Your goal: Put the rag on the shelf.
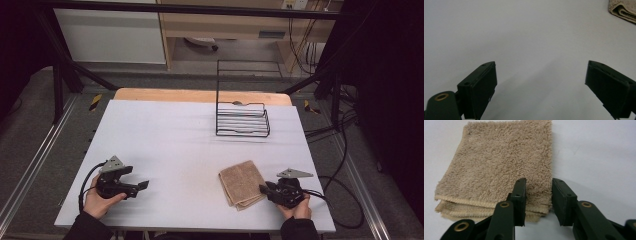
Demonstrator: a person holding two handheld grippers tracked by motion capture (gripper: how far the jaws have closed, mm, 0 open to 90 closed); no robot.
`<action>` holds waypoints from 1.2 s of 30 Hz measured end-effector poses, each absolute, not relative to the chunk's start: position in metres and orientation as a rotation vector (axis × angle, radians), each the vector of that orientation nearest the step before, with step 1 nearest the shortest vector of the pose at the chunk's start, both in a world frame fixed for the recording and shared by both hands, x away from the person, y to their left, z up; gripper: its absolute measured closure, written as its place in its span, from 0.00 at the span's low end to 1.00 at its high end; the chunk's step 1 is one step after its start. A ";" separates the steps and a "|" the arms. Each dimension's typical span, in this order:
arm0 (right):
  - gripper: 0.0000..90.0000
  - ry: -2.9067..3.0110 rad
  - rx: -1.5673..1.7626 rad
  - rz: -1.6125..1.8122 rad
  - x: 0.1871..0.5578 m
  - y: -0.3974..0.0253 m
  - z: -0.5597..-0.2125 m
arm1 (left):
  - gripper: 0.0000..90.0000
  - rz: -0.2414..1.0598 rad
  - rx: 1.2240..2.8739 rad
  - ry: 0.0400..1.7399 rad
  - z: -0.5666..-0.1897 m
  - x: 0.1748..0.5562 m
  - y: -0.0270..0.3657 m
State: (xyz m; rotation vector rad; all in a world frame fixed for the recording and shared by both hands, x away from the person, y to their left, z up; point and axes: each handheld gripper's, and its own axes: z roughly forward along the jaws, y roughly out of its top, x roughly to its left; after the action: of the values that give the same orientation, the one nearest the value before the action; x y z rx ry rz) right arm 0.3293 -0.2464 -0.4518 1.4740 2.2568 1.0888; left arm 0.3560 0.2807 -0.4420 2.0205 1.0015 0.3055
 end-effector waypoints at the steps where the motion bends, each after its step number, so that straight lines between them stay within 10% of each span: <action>1: 0.75 2.257 1.474 1.089 0.329 -0.246 -0.452 | 0.11 0.307 2.022 1.001 -0.442 0.356 0.281; 24: 0.93 2.354 1.332 0.956 0.362 -0.235 -0.438 | 0.16 0.301 2.003 1.063 -0.433 0.360 0.265; 36: 0.93 2.345 1.298 0.973 0.373 -0.233 -0.437 | 0.27 0.232 2.068 0.960 -0.414 0.380 0.169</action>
State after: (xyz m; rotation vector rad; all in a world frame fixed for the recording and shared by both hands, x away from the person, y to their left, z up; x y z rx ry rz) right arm 0.3725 -0.2329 -0.4373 1.2981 2.3447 0.9728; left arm 0.3798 0.1692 -0.4144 2.0684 0.9604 0.2321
